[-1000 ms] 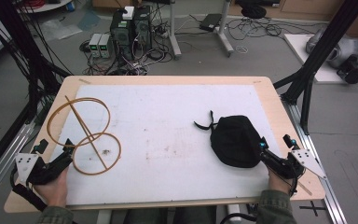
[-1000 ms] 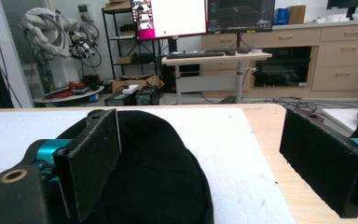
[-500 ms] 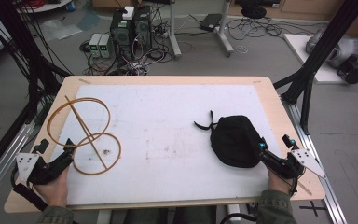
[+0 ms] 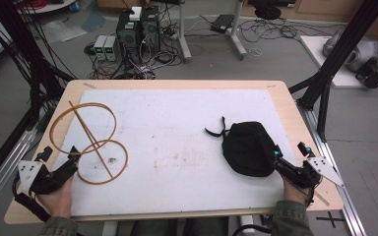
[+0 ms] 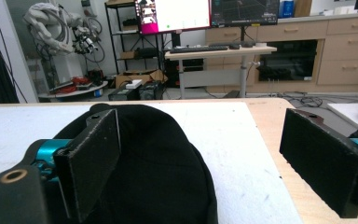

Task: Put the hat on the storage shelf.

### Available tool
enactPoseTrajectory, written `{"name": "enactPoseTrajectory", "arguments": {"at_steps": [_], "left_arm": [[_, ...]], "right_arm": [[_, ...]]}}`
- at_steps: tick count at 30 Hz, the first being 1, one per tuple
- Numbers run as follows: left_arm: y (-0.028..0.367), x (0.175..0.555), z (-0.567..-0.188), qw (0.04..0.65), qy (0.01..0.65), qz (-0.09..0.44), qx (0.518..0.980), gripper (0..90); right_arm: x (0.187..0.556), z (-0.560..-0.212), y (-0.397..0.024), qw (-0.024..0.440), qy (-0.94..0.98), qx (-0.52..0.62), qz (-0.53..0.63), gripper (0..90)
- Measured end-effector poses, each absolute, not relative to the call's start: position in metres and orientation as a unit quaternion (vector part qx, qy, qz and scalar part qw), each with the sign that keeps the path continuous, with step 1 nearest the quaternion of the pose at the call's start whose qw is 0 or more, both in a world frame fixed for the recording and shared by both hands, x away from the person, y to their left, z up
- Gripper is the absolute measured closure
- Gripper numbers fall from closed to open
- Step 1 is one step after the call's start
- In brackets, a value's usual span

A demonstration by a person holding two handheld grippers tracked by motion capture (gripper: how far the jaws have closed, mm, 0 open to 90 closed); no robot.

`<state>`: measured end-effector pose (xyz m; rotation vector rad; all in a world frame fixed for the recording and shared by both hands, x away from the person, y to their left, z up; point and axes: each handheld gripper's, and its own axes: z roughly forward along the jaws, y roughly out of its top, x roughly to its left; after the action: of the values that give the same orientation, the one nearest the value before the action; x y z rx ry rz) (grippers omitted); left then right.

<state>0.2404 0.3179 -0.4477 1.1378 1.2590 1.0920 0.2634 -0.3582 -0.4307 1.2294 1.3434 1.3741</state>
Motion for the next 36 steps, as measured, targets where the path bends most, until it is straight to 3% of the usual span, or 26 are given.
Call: {"name": "enactPoseTrajectory", "arguments": {"at_steps": [13, 36], "left_arm": [[0.318, 0.241, -0.448, 0.533, 0.526, 0.457, 0.480, 17.5], [0.317, 0.242, -0.448, 0.531, 0.522, 0.458, 0.486, 17.5]], "right_arm": [[0.268, -0.425, -0.350, 0.407, 0.555, 0.472, 0.551, 11.5], [0.280, -0.416, -0.335, 0.340, 0.615, 0.452, 0.550, 11.5]]}}
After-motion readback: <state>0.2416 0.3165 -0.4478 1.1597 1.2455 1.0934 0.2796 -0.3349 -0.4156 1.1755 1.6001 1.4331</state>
